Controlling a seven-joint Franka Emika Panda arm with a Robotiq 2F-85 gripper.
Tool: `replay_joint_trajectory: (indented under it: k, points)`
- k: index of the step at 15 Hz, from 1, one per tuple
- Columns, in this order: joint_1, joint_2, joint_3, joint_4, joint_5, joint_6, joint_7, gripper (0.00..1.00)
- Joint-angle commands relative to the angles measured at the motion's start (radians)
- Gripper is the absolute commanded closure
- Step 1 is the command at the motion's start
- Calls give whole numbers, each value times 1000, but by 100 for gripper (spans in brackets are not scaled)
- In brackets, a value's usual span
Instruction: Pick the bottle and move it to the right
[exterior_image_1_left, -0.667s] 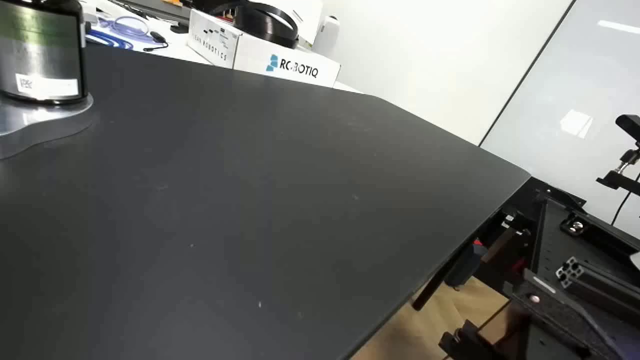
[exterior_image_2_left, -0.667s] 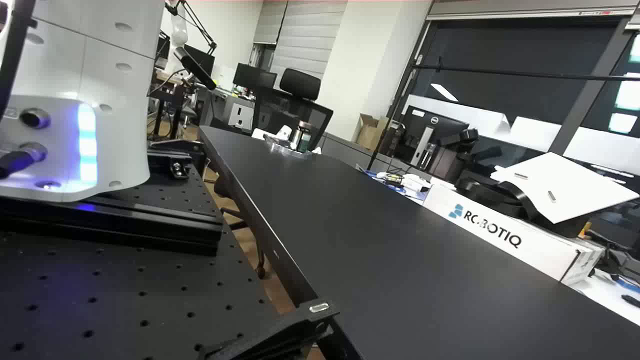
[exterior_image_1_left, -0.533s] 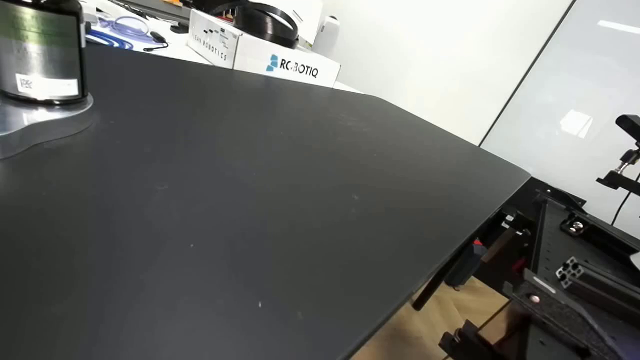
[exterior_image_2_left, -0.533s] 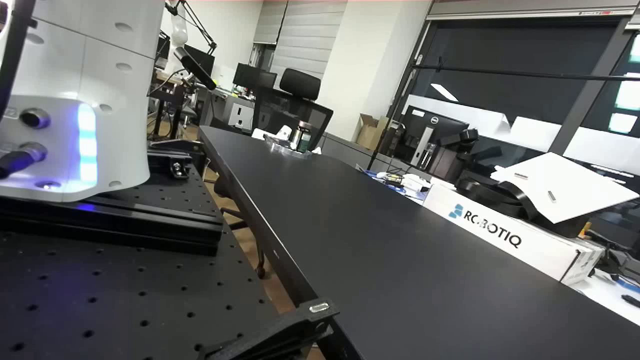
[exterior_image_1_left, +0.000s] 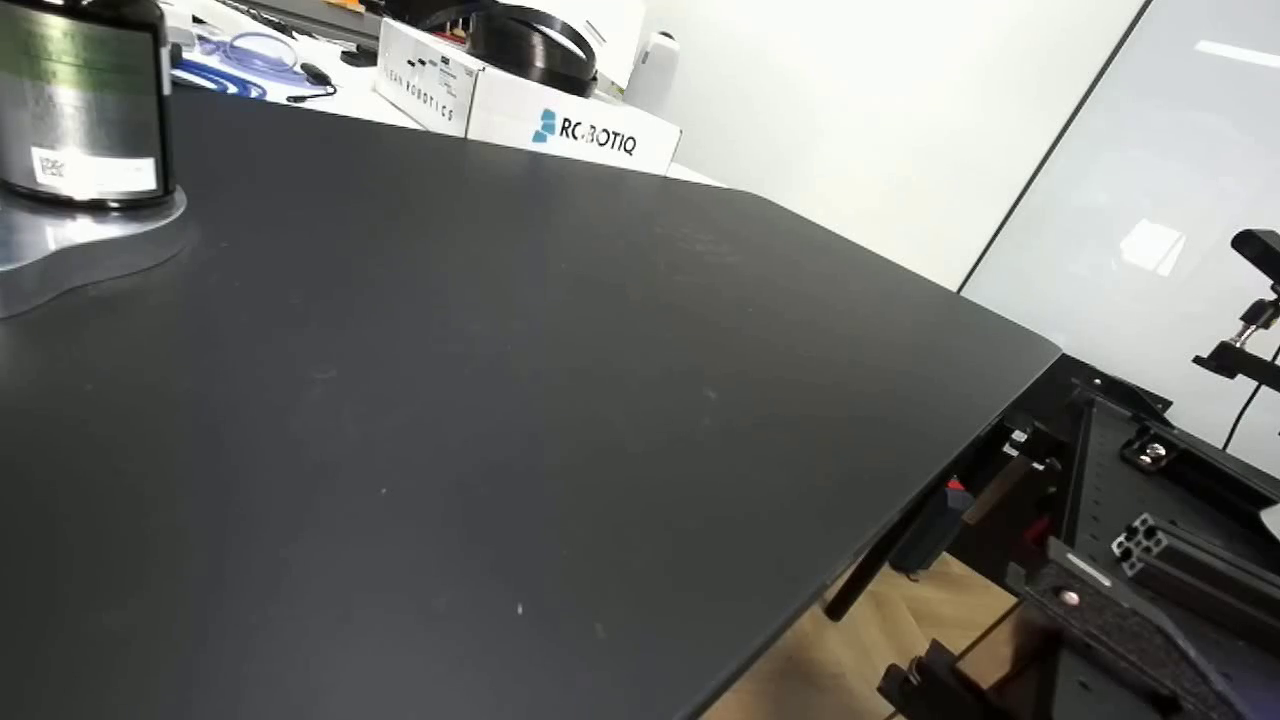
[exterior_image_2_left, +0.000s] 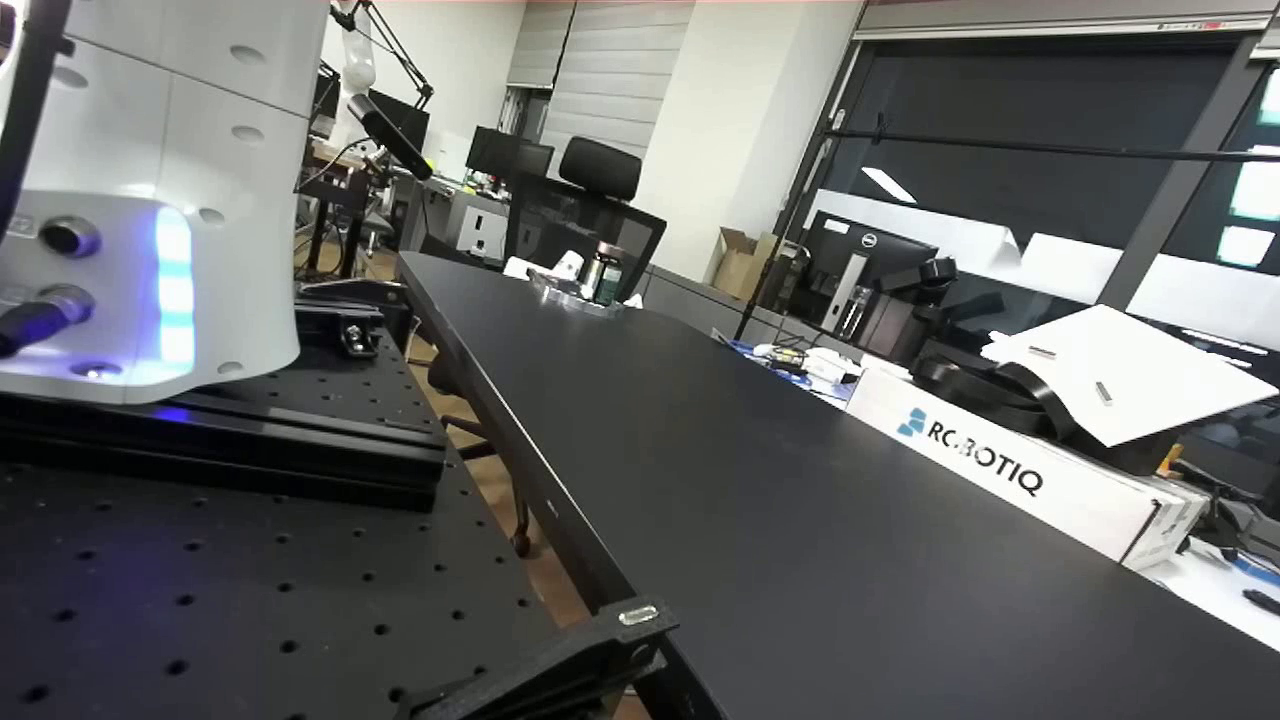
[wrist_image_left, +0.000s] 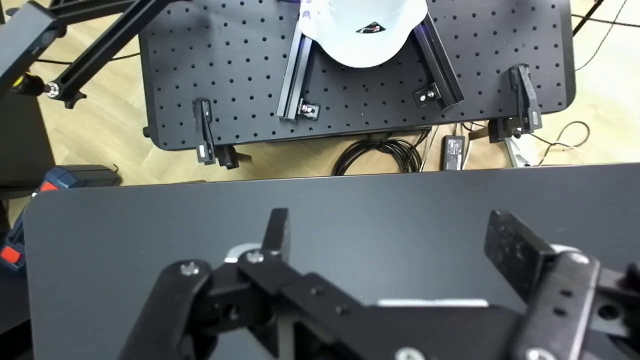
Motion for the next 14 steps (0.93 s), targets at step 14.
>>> replay_joint_trajectory:
  k: [14]
  points:
    - [98,793,156,365,-302,571,315,0]
